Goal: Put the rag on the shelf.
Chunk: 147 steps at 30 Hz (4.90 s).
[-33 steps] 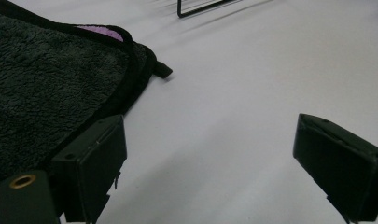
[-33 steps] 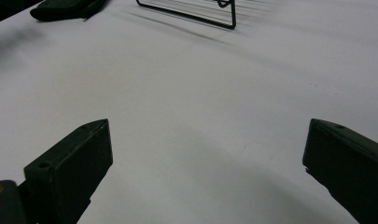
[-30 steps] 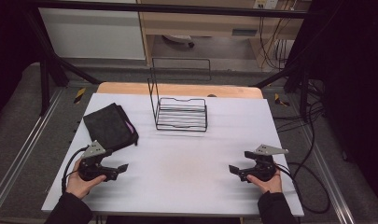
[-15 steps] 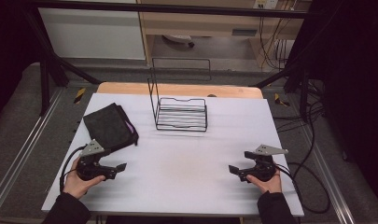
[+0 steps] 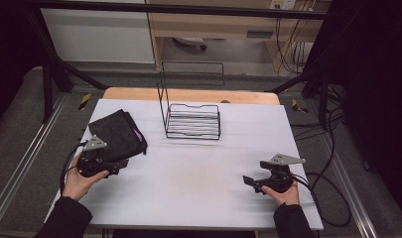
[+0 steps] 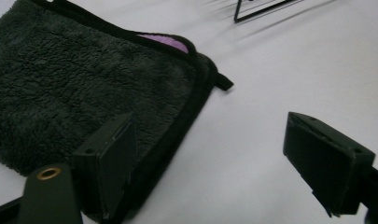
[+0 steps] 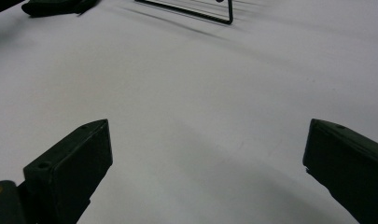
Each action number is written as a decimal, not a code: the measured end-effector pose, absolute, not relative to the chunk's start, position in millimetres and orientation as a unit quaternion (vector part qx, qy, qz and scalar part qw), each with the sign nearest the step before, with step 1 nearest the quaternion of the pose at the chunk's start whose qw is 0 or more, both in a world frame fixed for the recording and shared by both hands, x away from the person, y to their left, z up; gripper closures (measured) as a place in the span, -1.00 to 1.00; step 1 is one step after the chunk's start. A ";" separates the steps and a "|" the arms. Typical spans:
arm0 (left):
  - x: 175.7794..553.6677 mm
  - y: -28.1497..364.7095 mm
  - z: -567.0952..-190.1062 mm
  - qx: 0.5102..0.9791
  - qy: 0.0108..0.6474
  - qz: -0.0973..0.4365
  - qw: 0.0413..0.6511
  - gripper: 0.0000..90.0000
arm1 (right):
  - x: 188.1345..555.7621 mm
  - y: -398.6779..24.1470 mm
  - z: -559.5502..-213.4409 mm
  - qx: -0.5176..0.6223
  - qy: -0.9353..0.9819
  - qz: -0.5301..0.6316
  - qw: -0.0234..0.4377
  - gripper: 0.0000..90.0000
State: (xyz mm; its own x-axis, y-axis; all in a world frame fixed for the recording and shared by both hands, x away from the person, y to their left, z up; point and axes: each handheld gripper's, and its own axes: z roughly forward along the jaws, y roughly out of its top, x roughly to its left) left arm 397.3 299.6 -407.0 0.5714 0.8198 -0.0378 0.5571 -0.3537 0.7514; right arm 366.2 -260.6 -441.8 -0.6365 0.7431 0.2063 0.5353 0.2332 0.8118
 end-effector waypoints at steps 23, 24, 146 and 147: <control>431.9 301.8 -439.8 0.827 0.431 0.209 0.294 0.07 | 366.5 -260.1 -442.5 0.414 0.778 0.459 0.113 -0.96; 431.9 301.8 -439.8 0.827 0.431 0.209 0.294 0.07 | 366.4 -260.1 -442.5 0.414 0.778 0.459 0.113 -0.96; 437.4 204.6 -441.7 0.846 0.388 0.221 0.291 -0.07 | 367.7 -259.6 -442.8 0.409 0.779 0.463 0.107 -0.94; 437.8 203.5 -442.0 0.844 0.391 0.223 0.290 -0.07 | 367.9 -259.7 -442.8 0.408 0.779 0.463 0.107 -0.94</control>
